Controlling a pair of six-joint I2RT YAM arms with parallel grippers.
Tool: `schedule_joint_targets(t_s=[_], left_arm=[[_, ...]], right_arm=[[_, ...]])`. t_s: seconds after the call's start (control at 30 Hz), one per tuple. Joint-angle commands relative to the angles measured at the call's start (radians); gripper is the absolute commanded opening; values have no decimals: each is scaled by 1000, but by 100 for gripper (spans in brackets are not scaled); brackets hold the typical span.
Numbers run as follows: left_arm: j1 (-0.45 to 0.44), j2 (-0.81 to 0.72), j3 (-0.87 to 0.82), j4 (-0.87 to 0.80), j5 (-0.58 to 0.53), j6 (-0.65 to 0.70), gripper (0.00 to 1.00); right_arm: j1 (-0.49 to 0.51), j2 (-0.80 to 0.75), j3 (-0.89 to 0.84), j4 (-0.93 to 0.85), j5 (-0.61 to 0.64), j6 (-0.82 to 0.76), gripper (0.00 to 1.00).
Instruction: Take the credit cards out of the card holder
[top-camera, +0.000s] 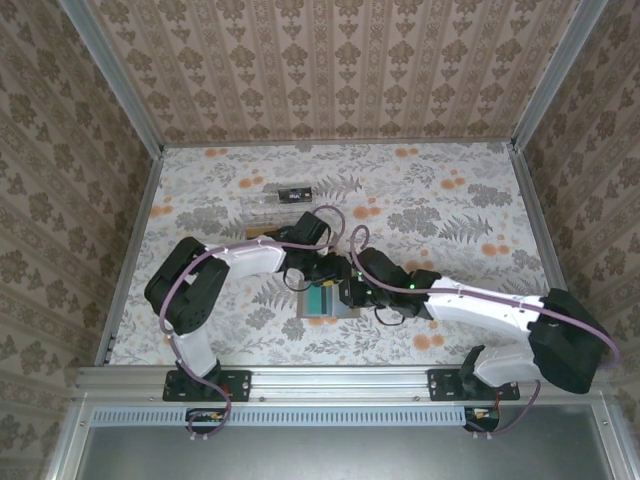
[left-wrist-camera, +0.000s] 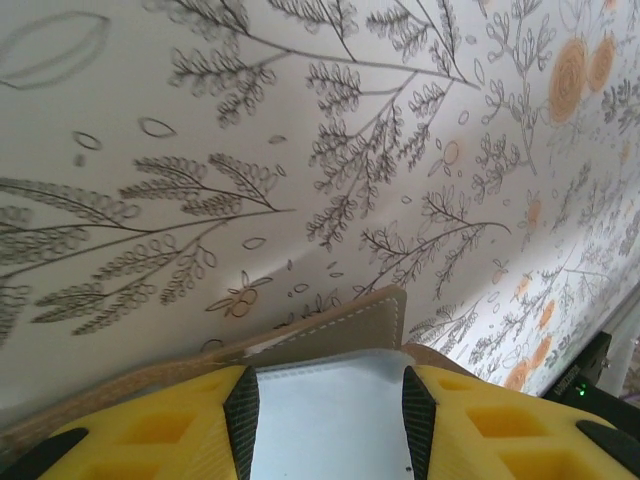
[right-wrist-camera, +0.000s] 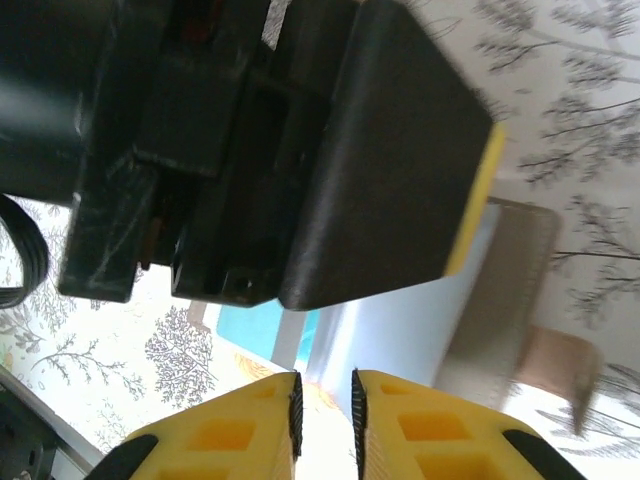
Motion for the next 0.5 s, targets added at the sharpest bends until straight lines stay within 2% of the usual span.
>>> schedule_joint_targets(t_s=[0.0,0.23,0.47], left_arm=[[31,-80,-10,-34,-36,-16,45],[103,-210,-89,-112,-80,21,44],[114,-279,-229,-100,-67,11,14]], right_arm=[[8,73,25,14,-32,-4,23],[6,186,65,-17,-16,-3,20],[-5,249,94,17,-62,0,18]])
